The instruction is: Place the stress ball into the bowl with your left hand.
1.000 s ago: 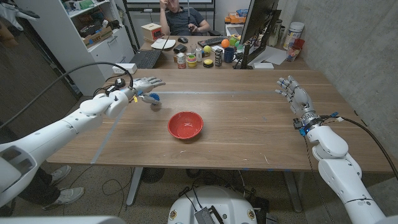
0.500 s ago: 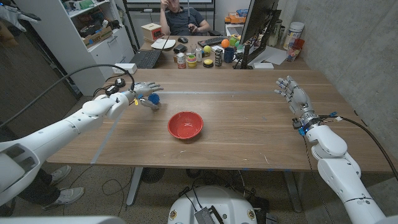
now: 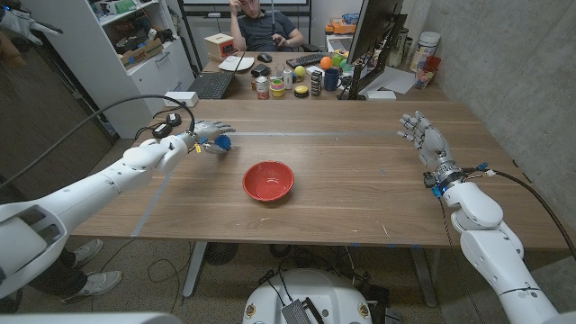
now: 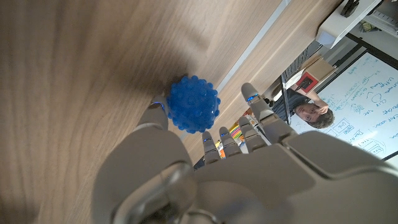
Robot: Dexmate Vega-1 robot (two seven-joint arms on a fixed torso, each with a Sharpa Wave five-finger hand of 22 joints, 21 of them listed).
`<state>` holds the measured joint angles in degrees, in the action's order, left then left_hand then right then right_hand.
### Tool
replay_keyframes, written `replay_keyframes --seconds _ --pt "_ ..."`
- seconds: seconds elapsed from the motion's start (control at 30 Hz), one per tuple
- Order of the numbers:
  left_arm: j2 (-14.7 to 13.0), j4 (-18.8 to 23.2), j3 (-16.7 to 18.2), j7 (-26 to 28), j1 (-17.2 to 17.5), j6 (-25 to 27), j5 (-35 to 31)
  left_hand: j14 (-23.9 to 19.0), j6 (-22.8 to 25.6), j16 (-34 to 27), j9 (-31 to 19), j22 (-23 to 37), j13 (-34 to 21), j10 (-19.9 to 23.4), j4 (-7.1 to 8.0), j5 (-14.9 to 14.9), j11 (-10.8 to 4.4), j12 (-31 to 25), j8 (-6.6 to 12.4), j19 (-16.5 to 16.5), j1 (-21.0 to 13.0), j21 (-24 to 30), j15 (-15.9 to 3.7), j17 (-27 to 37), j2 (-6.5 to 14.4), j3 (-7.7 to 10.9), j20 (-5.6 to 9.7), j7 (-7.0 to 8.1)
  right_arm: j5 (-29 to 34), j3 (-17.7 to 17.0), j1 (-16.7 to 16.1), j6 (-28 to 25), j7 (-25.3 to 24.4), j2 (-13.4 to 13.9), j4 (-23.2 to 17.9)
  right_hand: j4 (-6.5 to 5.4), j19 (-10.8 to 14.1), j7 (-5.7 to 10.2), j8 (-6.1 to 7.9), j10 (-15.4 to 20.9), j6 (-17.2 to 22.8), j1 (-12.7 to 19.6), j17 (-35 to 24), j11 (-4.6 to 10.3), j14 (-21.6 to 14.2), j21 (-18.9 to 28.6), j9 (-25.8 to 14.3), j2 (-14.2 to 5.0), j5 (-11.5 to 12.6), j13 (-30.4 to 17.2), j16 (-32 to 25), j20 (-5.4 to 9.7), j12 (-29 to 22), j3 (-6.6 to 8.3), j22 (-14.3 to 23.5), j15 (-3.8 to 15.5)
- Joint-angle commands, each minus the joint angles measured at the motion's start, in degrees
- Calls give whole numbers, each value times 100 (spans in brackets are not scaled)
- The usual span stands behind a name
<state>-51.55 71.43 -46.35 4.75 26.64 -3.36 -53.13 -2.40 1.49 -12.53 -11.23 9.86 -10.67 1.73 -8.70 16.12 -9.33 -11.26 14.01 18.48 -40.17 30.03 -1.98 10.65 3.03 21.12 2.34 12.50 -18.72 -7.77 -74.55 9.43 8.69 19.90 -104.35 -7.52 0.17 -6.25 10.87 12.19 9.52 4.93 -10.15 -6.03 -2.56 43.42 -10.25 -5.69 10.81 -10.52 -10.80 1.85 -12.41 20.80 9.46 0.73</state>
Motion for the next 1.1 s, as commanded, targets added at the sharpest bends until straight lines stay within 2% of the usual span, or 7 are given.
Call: replay_keyframes --seconds 0.03,0.3,0.47,0.6,0.7,0.9,1.1 --pt "202 -381 -201 -7 -208 -83 181 -363 135 -88 -9 13 -6 168 -44 5 -19 -49 39 320 -337 81 -519 7 143 123 345 8 30 -32 -42 -81 -38 -3 -78 -42 33 -1 2 73 64 -47 -13 3 -57 -10 -12 -164 37 -10 12 323 -17 4 29 -14" --pt "321 -596 -331 -161 -341 -36 301 -1624 367 -167 6 30 -14 908 -69 -186 4 -142 18 1474 -1014 471 -1048 24 228 241 550 -81 34 -25 2 -131 -20 4 -65 -44 43 -3 4 80 76 -49 -12 5 -59 -25 -12 -161 37 -10 14 317 -16 5 30 -21" --pt "368 -723 -398 -197 -404 -24 382 -2740 600 -259 8 35 -16 1554 -20 -344 28 -184 11 2228 -1361 789 -1116 26 290 288 687 -389 37 -16 38 -155 -5 12 -49 -45 47 1 3 79 77 -51 -11 0 -61 -33 -12 -162 38 -10 15 316 -14 6 30 -22" --pt "392 -775 -424 -21 -396 94 384 -3986 974 -293 -6 55 -25 2843 86 -423 -70 -345 17 2795 -1542 1141 -1139 21 391 343 737 -692 38 3 86 -168 13 19 -7 -46 50 -2 3 82 80 -52 -11 4 -66 -43 -12 -162 38 -10 14 312 -14 7 30 -20" --pt "384 -800 -432 257 -377 136 368 -5050 1584 -249 -19 64 -47 4031 221 -407 -116 -457 104 3116 -1536 1415 -1148 -4 512 479 721 -956 33 13 108 -178 23 22 16 -47 51 0 2 82 78 -53 -11 3 -64 -50 -12 -163 39 -10 16 315 -13 8 30 -19" --pt "371 -801 -434 718 -321 254 339 -6450 2875 -179 -44 55 -109 5430 546 -368 -189 -650 397 3527 -1280 1671 -1124 5 490 634 767 -1148 29 32 139 -165 39 22 62 -48 57 2 1 87 80 -53 -10 6 -65 -62 -12 -164 39 -10 17 312 -13 11 31 -19" --pt "347 -785 -417 997 -295 229 399 -7481 4135 -258 -69 47 -383 6231 726 -345 -234 -1022 746 3987 -1092 1798 -1093 146 283 723 804 -1241 38 45 148 -183 33 35 74 -47 60 6 0 89 81 -52 -9 12 -62 -75 -12 -164 40 -10 21 315 -12 13 31 -17"
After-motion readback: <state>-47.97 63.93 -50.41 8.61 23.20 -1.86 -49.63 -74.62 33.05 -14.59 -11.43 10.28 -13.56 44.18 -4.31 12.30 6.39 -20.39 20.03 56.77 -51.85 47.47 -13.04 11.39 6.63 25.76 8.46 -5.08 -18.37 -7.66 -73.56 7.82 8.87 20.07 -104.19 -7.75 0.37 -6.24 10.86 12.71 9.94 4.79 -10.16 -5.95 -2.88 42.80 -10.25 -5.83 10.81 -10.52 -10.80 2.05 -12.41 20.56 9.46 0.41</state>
